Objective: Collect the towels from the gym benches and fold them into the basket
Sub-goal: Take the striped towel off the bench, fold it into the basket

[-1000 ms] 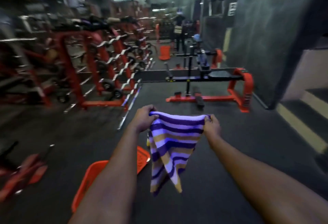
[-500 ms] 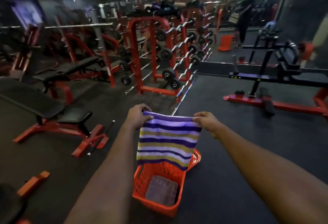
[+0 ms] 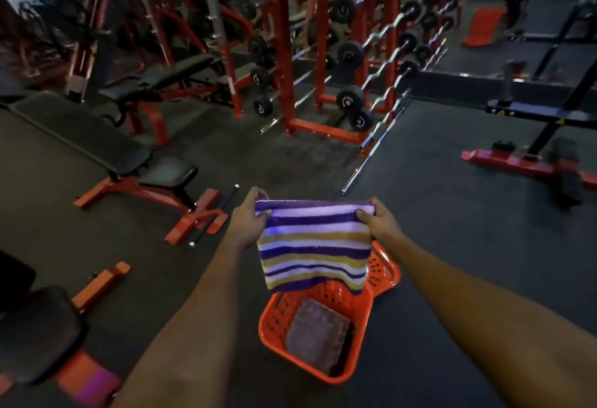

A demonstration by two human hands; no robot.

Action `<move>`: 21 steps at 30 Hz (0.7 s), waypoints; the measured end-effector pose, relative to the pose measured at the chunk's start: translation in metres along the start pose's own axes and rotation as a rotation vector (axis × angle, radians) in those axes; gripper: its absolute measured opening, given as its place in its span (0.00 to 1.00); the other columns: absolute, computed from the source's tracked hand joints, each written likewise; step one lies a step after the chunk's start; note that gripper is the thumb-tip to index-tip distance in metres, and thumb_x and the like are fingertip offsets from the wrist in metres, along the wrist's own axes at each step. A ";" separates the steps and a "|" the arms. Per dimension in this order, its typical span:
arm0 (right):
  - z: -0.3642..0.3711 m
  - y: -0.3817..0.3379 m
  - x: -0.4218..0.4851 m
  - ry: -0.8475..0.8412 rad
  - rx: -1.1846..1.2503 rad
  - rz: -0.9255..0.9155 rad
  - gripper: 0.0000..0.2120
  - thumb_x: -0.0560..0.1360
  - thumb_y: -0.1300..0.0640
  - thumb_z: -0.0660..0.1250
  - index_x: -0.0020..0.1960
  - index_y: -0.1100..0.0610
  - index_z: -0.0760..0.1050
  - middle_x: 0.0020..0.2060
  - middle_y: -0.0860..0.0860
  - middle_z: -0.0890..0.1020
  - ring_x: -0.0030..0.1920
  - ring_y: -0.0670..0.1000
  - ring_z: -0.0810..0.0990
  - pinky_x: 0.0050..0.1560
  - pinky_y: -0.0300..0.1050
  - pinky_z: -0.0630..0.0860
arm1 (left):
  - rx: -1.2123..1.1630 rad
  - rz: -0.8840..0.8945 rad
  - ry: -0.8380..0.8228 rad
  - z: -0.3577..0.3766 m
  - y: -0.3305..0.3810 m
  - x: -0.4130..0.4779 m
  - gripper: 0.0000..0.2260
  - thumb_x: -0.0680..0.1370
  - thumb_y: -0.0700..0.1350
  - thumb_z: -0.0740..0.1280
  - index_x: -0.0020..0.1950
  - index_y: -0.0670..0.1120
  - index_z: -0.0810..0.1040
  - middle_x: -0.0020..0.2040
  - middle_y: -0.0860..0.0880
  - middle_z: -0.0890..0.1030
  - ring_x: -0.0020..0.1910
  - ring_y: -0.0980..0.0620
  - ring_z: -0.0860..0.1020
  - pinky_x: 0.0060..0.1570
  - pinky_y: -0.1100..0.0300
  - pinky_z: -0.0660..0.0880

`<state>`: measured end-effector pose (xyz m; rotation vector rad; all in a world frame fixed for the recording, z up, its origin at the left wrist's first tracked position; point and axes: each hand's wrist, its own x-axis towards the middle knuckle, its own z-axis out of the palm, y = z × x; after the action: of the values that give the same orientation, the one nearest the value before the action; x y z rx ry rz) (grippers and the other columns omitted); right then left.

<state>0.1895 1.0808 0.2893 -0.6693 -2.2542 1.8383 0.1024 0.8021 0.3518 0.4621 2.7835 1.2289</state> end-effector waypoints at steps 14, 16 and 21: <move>0.080 0.170 -0.002 0.132 -0.037 0.429 0.15 0.79 0.57 0.65 0.65 0.54 0.71 0.51 0.52 0.81 0.52 0.53 0.79 0.52 0.47 0.74 | 0.101 -0.176 -0.353 0.131 -0.166 0.033 0.07 0.77 0.42 0.66 0.52 0.50 0.71 0.44 0.49 0.82 0.44 0.51 0.81 0.42 0.57 0.76; 0.100 0.207 -0.002 0.154 -0.059 0.514 0.19 0.79 0.57 0.64 0.69 0.55 0.69 0.54 0.55 0.80 0.54 0.55 0.78 0.52 0.46 0.72 | 0.131 -0.189 -0.435 0.158 -0.205 0.037 0.07 0.76 0.42 0.66 0.52 0.49 0.72 0.44 0.47 0.82 0.44 0.47 0.82 0.43 0.56 0.75; 0.138 0.278 0.004 0.204 -0.089 0.691 0.20 0.80 0.57 0.63 0.70 0.60 0.68 0.55 0.58 0.78 0.58 0.57 0.77 0.53 0.48 0.71 | 0.173 -0.235 -0.582 0.207 -0.274 0.052 0.06 0.78 0.44 0.67 0.52 0.48 0.72 0.44 0.47 0.83 0.45 0.48 0.82 0.43 0.56 0.76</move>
<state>0.1984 1.0005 -0.0108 -1.7353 -2.1277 1.7932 0.0219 0.7906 0.0144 0.4058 2.3595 0.6684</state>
